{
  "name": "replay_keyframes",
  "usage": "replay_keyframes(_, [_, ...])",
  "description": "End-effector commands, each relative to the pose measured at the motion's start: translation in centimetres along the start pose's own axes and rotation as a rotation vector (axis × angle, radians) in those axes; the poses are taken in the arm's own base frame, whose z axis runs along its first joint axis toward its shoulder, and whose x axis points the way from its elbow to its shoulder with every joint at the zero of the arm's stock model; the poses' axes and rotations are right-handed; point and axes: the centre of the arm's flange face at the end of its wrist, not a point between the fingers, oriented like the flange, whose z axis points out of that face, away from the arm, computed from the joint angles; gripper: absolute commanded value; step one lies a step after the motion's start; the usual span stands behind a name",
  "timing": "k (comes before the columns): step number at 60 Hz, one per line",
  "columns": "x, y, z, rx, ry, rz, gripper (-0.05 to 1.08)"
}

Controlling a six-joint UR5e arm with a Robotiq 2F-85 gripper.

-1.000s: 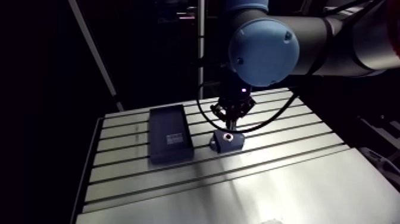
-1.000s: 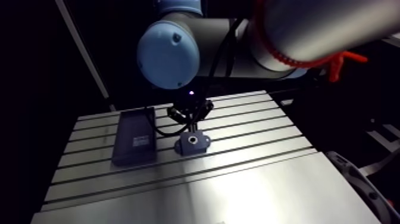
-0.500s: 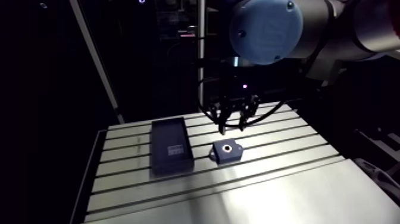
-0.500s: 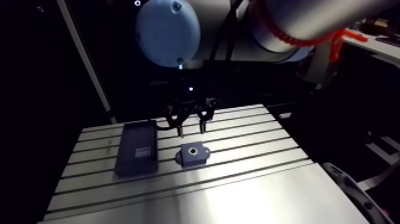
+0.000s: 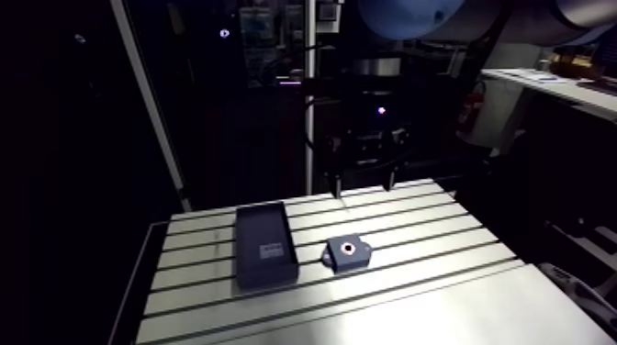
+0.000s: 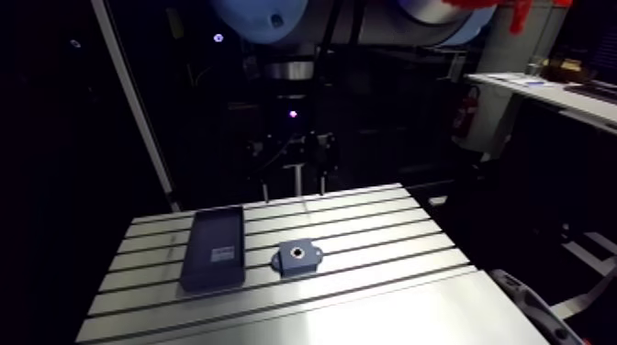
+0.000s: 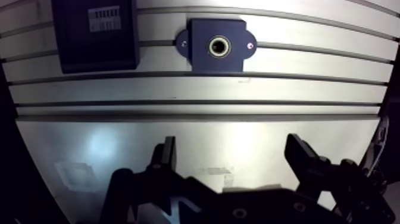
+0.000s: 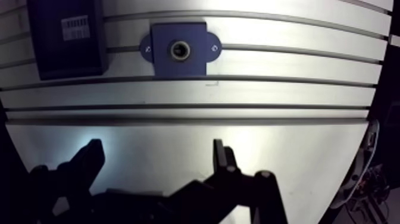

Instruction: Pick up the bearing and press it into the housing until flush.

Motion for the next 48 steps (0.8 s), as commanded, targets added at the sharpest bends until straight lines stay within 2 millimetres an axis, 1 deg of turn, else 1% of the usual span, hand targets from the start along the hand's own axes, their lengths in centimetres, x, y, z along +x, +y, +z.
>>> replay_keyframes(1, [-1.1,-0.2,-3.7,-0.002,0.013,0.018,0.01])
replay_keyframes(2, [-1.1,-0.2,-3.7,-0.002,0.013,0.018,0.01])
replay_keyframes(3, [-1.1,-0.2,-4.2,-0.003,0.023,0.020,0.01])
replay_keyframes(8, [-1.1,-0.1,-5.0,-0.005,0.036,0.029,0.01])
replay_keyframes(9, [-1.1,-0.2,-5.5,-0.007,0.043,0.035,0.01])
replay_keyframes(14, [-1.1,-0.3,-6.2,-0.008,0.047,0.037,0.01])
replay_keyframes(15, [-1.1,-0.4,-6.7,-0.007,0.048,0.037,0.01])
replay_keyframes(22, [-1.0,-0.4,-7.7,-0.007,0.049,0.035,0.01])
replay_keyframes(24, [-1.0,-0.4,-8.3,-0.006,0.051,0.038,0.01])
replay_keyframes(27, [-1.0,-0.5,-8.7,-0.005,0.052,0.042,0.01])
replay_keyframes(29, [-0.9,-0.8,-9.7,-0.005,0.050,0.049,0.01])
replay_keyframes(34, [-0.8,-1.2,-10.7,-0.005,0.050,0.052,0.01])
replay_keyframes(35, [-0.7,-1.3,-11.2,-0.006,0.054,0.052,0.01])
replay_keyframes(38, [-0.6,-1.5,-11.6,-0.007,0.058,0.051,0.01])
replay_keyframes(40, [-0.1,-1.9,-12.4,-0.008,0.058,0.047,0.01])
replay_keyframes(45, [0.3,-2.3,-12.9,-0.010,0.060,0.040,0.01])
replay_keyframes(48, [1.0,-2.4,-13.2,-0.012,0.064,0.042,0.01])
